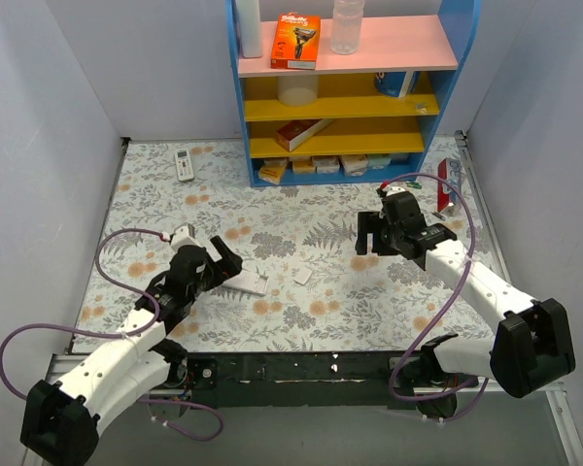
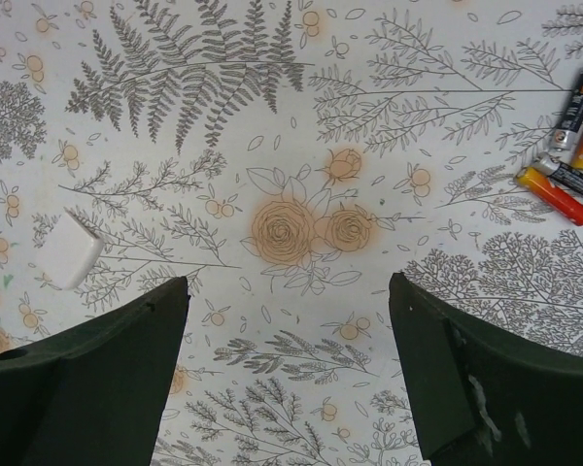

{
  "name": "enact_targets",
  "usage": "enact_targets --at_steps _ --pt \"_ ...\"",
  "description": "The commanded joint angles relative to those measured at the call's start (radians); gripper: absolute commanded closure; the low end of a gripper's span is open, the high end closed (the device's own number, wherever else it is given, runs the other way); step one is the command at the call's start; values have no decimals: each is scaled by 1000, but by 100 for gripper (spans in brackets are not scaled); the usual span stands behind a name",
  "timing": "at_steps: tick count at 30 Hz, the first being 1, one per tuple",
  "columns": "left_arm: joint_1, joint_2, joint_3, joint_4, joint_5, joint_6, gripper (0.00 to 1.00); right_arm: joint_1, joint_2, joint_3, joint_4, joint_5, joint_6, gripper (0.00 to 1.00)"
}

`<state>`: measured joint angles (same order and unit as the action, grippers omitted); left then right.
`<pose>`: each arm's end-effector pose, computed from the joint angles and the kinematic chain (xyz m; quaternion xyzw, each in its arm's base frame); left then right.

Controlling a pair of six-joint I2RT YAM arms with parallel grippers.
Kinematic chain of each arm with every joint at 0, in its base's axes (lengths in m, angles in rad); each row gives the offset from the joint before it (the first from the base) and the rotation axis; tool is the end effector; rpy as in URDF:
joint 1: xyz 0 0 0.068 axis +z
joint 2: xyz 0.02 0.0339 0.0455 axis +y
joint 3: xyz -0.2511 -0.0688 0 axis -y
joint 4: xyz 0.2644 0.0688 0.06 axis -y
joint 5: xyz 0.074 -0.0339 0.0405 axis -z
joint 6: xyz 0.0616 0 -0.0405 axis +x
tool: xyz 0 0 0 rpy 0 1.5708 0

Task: Load the batteries into the remote control
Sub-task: Place the remote control at the center of the board, then pick up the battery from the center of the board.

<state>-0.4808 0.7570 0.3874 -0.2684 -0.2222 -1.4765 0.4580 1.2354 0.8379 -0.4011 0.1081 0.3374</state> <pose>0.1955 -0.0867 0.1665 -0.4677 0.7561 -0.3155 0.3316 0.2709 0.1261 0.2067 -0.0354 0.9246 0.0995 0.3661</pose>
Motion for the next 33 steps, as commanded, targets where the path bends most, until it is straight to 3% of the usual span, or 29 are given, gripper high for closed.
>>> enact_targets --at_steps 1,7,18,24,33 --pt "-2 76 33 -135 26 88 2 -24 1 66 -96 38 5 11" --pt "-2 179 14 -109 116 59 2 -39 7 85 -117 85 45 11" --pt "-1 275 131 -143 60 -34 2 -120 7 127 -137 5 -41 12" --pt "27 343 228 -189 -49 28 2 -140 -33 46 -74 -22 -41 12" --pt "79 516 303 -158 46 107 2 -269 125 180 -117 30 -55 26"
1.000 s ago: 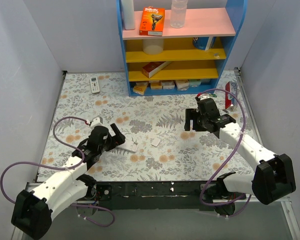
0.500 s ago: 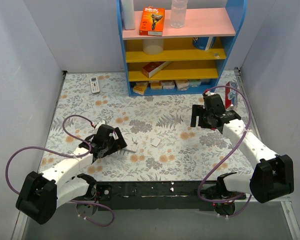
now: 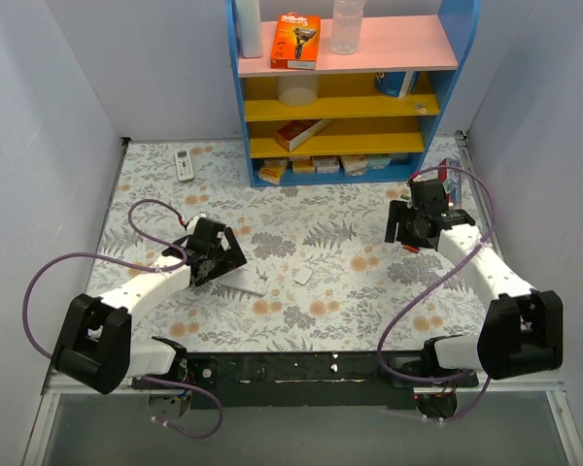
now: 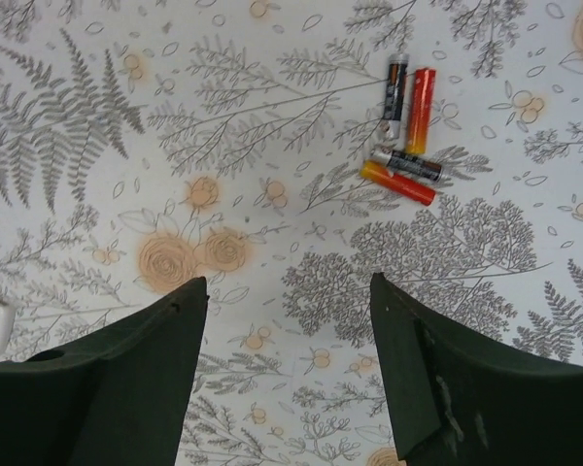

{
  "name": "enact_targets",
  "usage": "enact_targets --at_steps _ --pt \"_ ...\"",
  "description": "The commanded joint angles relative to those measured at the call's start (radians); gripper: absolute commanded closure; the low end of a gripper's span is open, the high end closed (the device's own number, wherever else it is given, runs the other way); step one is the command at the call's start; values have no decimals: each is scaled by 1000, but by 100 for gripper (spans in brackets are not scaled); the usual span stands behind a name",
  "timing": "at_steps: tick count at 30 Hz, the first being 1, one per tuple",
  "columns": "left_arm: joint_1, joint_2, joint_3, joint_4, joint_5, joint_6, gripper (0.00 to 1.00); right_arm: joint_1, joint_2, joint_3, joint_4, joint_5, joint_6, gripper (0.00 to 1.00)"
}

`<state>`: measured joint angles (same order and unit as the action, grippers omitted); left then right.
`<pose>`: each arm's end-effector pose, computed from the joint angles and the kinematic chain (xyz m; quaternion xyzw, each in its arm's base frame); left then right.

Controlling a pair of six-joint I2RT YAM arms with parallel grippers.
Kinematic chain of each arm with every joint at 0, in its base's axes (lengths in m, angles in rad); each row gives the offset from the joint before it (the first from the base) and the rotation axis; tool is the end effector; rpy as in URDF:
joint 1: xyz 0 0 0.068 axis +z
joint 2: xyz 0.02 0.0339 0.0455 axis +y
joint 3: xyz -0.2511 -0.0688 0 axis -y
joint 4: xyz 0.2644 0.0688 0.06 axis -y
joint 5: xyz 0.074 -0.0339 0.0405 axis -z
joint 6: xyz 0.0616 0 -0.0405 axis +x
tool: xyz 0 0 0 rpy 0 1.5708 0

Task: Load the batteries into the remote control
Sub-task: Pick up the battery from the center of the board.

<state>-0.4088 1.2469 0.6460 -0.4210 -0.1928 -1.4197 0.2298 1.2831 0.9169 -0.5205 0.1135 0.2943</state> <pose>0.2453 -0.0934 0.1368 -0.4867 0.8257 -0.1571 0.2380 0.2962 0.0621 0.2108 0.0493 0.9395 0.0351 0.3373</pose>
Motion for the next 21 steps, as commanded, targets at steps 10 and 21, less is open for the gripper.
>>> enact_targets --at_steps 10,21 --pt "5 25 14 11 92 82 2 -152 346 247 -10 68 -41 47" --pt "5 31 35 16 122 113 2 -334 377 206 34 -84 -73 47"
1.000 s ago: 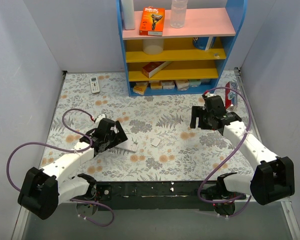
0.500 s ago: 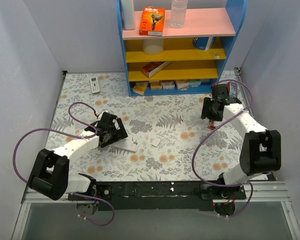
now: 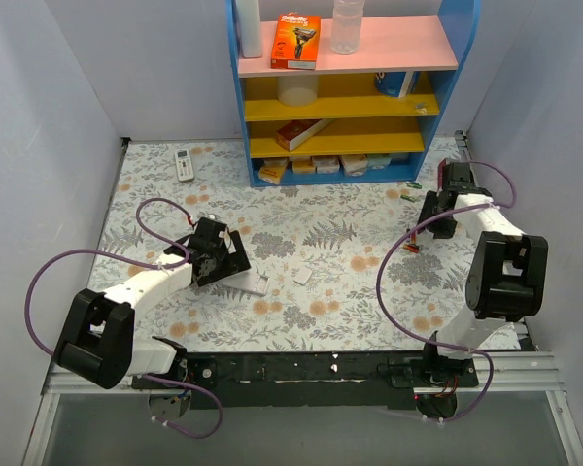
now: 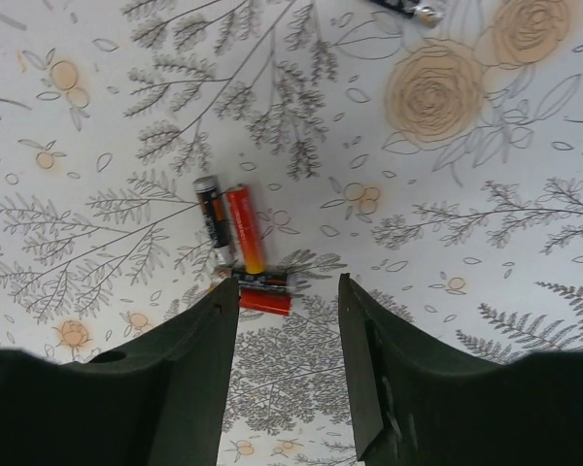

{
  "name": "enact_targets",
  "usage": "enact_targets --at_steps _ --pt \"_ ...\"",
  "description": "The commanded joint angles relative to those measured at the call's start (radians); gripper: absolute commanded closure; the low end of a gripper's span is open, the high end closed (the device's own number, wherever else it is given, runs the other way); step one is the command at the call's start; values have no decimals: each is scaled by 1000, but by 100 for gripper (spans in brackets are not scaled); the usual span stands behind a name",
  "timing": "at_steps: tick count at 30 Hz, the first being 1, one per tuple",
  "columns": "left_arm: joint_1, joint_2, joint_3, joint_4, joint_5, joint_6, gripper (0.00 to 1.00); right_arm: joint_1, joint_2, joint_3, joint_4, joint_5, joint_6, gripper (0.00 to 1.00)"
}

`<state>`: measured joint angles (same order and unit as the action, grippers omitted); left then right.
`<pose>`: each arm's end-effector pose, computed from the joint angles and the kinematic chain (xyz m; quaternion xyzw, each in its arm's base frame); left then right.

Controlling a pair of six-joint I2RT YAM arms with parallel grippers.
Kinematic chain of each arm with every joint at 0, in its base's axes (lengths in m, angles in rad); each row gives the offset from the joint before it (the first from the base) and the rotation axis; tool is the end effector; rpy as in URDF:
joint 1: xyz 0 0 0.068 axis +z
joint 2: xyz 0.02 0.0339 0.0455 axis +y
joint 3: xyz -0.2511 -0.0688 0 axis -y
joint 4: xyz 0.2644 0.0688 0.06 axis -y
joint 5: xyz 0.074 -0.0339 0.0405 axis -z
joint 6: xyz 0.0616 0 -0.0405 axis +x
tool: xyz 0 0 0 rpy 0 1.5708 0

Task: Load the batteries into the remote control
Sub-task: Pick up the battery from the center of the board.

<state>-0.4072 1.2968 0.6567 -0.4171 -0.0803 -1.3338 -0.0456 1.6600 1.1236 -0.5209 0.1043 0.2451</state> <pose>0.2466 -0.1010 0.1275 -0.4410 0.8600 -0.1690 0.1932 0.3661 -0.0231 0.1622 0.1530 0.9538 -0.0249 0.2573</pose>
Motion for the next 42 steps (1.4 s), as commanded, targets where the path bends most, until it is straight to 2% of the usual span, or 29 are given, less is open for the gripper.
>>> enact_targets --at_steps 1,5,16,22,42 --pt "4 -24 29 11 1 30 2 -62 1 -1 51 -84 -41 48" --pt "5 -15 46 9 -62 54 2 -80 24 1 73 -158 -69 47" --pt "13 42 113 40 -128 123 2 -91 66 5 96 -224 -102 47" --pt "15 104 112 28 -85 120 2 -92 81 -18 108 -264 -104 46" --pt "15 -50 -19 0 126 21 2 -91 40 -148 113 -364 -64 46"
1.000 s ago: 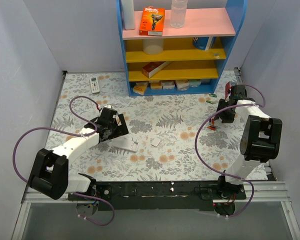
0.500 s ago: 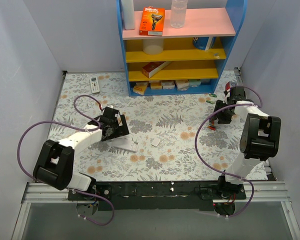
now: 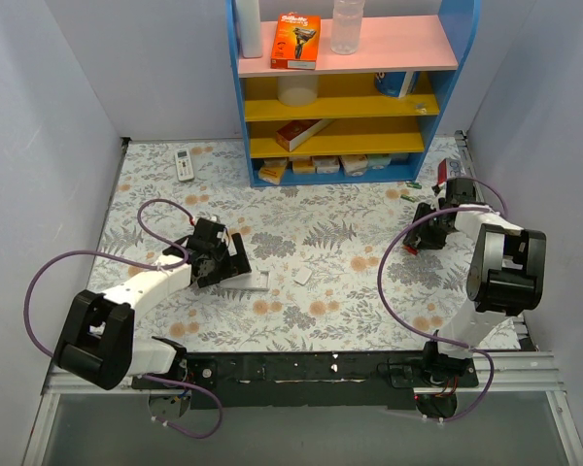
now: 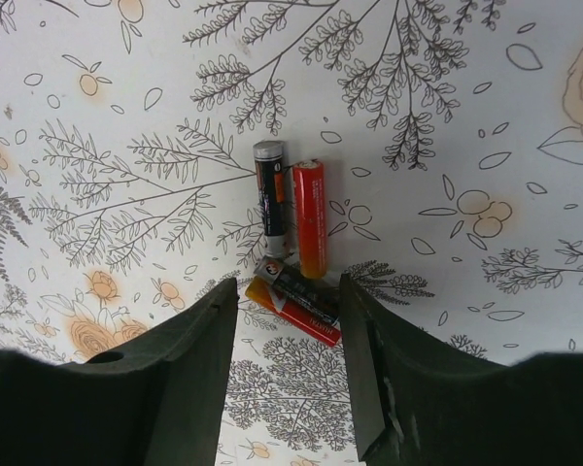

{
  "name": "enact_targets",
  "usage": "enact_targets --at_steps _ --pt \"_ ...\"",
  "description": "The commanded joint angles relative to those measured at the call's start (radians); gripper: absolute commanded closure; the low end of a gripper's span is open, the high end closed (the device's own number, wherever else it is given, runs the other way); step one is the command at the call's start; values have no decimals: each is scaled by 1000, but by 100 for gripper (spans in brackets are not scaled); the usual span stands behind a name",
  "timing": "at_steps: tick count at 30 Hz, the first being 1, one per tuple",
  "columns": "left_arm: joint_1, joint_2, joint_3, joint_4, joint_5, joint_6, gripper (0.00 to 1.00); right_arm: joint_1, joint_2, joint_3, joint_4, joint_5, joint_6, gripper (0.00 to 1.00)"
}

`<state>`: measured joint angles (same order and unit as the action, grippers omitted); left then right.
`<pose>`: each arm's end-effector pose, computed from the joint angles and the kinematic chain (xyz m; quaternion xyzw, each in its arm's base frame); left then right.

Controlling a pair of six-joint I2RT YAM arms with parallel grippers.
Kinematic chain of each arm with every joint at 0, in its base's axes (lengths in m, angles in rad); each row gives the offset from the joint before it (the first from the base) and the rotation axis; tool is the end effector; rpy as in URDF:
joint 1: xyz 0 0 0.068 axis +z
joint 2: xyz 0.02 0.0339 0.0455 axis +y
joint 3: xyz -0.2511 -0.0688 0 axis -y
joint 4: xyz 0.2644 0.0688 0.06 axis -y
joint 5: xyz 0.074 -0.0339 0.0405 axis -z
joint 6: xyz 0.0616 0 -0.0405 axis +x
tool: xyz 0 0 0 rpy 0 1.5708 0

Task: Load the batteries into the remote control
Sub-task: Pick up the battery from the center of the board.

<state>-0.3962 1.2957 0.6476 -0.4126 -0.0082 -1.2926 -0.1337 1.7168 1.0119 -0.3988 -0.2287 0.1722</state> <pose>0.2447 -0.1018 0.1250 -0.4203 0.8716 -0.1860 0.1705 0.3558 -0.0338 0.1167 0.1212 0.9592 0.1154 0.2277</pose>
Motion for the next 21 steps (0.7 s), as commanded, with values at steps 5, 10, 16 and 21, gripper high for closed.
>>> enact_targets --at_steps 5,10,16,21 --pt "3 -58 -6 -9 45 -20 2 -1 -31 -59 -12 -52 21 48" --pt "3 -59 -2 -9 43 -19 2 2 -45 -61 -31 -32 10 55" --pt "3 -62 1 -8 34 -14 2 25 -37 -27 -54 34 -10 60" --pt "3 -64 0 -9 31 -10 2 60 -11 16 -75 114 -31 64"
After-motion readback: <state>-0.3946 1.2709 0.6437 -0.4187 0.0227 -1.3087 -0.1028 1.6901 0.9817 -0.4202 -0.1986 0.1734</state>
